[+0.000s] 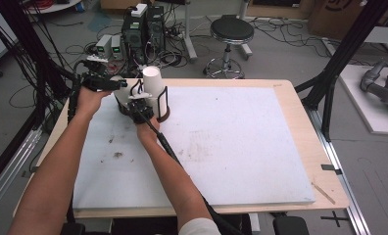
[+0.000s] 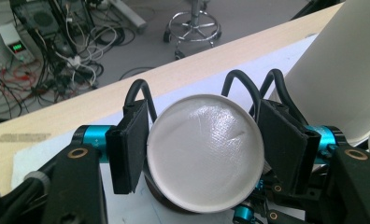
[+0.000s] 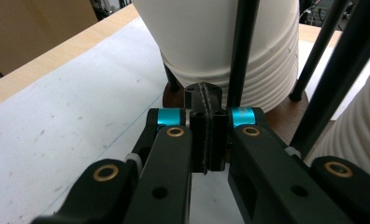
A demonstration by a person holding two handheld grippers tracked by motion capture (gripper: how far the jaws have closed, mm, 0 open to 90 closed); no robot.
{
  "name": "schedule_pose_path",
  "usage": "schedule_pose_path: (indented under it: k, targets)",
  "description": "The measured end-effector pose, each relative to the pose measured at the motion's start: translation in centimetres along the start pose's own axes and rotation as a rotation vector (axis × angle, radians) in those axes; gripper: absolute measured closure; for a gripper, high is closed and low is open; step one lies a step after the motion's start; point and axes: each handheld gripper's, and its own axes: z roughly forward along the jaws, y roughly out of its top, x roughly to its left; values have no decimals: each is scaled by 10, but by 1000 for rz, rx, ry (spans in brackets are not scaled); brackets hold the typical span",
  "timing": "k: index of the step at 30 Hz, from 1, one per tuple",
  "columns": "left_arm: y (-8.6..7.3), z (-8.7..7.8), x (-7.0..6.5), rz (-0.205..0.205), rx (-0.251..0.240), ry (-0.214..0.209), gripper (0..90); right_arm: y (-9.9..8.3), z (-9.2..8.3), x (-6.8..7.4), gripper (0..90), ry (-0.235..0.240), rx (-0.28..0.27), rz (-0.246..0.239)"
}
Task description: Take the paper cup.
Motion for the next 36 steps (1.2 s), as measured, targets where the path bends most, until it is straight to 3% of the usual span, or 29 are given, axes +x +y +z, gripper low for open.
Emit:
schedule_pose_path:
  k: [5,7,11,15,19,22,27,32,34,36]
  targets:
    - [3,4,-1,8,8,2,360,1,-1,0,900,13,-7,-2]
    - [3,5,-2,36,-8,9,358,0,0,0,900,15,-5,2]
    - [2,6,-7,130,-87,13,353,1,0,-1,900,15,-7,0]
    - [3,13,-9,148,-105,-12,326,2,-1,-3,900,13,-5,3]
    - [5,19,-10,169,-145,8,300,2,-2,-3,900,13,-2,-1]
    - [5,22,-5,151,-168,23,285,3,-3,-3,900,25,-4,-3]
    - [7,28,4,126,-167,-2,286,4,-4,-5,900,25,-6,5]
    - [13,34,5,146,-163,-25,335,5,-4,-5,900,24,-16,-1]
    - [13,36,6,135,-165,-43,357,6,-5,-4,900,26,-16,2]
    - [12,36,6,159,-152,-59,464,7,-4,-3,900,23,-15,-8]
